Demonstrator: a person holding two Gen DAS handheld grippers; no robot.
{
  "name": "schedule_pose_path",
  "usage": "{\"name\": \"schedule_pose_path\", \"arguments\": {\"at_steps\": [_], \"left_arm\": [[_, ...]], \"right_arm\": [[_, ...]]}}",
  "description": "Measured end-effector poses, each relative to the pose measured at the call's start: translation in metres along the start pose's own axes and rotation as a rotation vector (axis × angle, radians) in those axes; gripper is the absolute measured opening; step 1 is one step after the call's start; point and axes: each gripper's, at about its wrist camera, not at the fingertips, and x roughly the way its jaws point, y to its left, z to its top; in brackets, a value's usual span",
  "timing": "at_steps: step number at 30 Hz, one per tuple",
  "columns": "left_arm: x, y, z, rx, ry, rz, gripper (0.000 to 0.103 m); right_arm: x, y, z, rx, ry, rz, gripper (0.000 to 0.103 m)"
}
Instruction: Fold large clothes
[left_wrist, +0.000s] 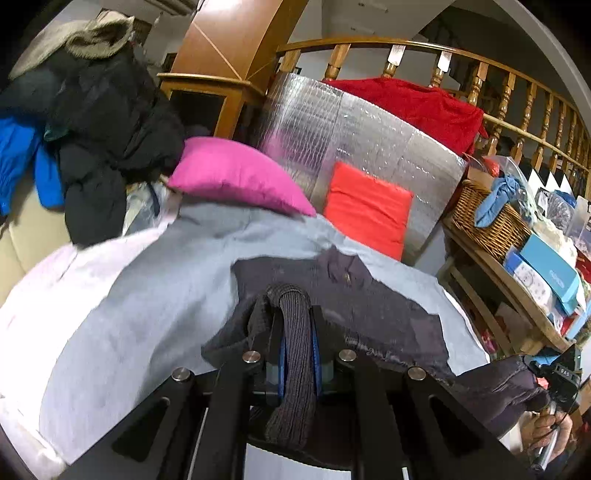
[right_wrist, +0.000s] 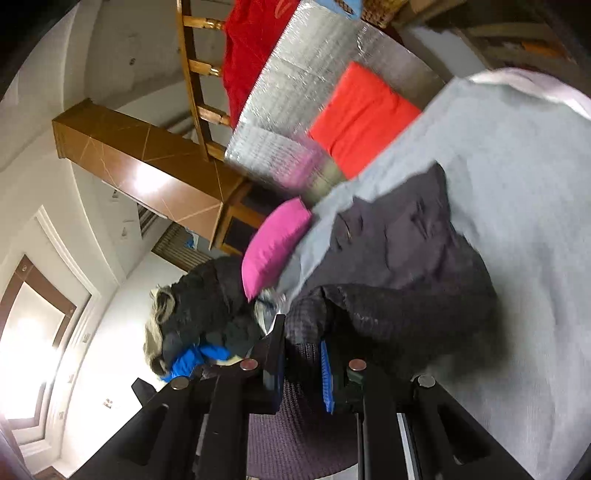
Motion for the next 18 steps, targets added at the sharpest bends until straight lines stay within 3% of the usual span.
{"name": "schedule_pose_path", "arguments": {"at_steps": [18], "left_arm": [[0.099, -0.029, 0.087, 0.071, -0.088, 0.08, 0.012]], "right_arm": [[0.079, 0.005, 0.111, -0.049, -0.084, -0.042, 0.017]]}}
